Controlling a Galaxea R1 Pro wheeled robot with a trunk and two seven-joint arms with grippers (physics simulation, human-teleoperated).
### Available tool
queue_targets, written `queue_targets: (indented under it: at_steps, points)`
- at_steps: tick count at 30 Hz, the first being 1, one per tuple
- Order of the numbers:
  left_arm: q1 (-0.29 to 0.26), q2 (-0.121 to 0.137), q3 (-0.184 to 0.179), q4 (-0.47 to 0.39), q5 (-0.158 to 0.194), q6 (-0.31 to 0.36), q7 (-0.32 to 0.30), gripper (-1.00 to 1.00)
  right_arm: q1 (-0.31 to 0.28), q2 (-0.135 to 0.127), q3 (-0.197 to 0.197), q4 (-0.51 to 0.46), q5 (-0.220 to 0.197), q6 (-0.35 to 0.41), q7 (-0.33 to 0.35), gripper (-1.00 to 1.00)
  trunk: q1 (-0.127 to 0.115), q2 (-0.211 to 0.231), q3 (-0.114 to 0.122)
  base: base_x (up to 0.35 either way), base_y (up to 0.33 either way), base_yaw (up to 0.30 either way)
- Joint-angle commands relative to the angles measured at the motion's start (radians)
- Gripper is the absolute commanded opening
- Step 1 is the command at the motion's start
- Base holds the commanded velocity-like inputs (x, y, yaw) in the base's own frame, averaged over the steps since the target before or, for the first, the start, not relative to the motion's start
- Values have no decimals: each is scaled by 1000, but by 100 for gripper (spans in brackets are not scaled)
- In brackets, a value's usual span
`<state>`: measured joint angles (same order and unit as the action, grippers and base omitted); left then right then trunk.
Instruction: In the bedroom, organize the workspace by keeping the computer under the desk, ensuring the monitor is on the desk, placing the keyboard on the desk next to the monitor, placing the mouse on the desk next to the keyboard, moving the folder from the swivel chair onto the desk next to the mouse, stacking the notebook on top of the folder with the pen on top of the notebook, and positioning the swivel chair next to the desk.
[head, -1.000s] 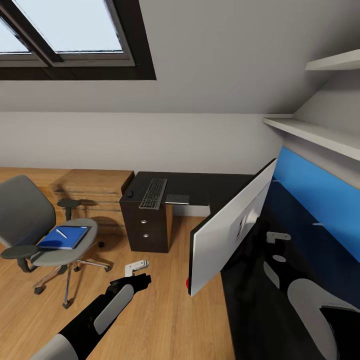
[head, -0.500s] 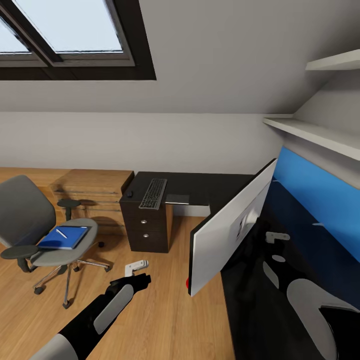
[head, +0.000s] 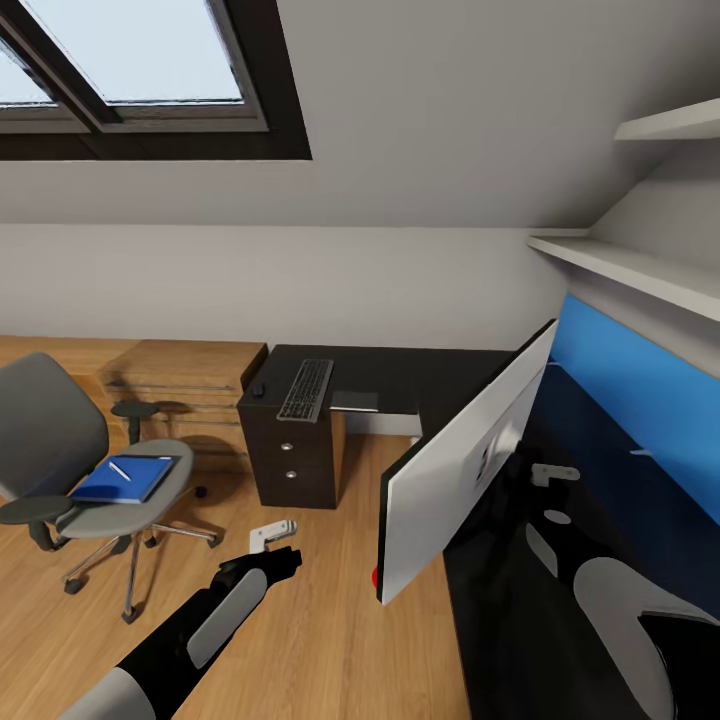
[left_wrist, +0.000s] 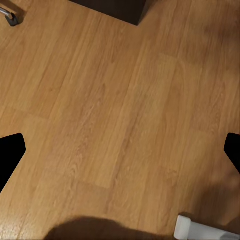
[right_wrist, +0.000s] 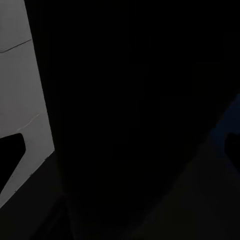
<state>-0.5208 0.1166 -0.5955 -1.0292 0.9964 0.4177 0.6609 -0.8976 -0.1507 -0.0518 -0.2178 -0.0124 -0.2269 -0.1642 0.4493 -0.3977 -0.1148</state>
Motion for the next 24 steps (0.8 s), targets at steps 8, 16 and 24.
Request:
queue_targets:
  at_steps: [8, 16, 24]
  points:
    - [-1, 1, -3, -2, 7, 1, 8, 100, -1, -1, -6, 1, -1, -5, 1, -100, 1, -2, -2, 7, 0, 0]
    - [-2, 1, -4, -2, 7, 1, 8, 100, -1, -1, -7, 0, -1, -5, 1, -100, 1, -2, -2, 0, 0, 0]
    - [-1, 1, -4, -2, 7, 1, 8, 100, -1, -5, -7, -1, -1, -4, 2, -100, 1, -2, -2, 0, 0, 0]
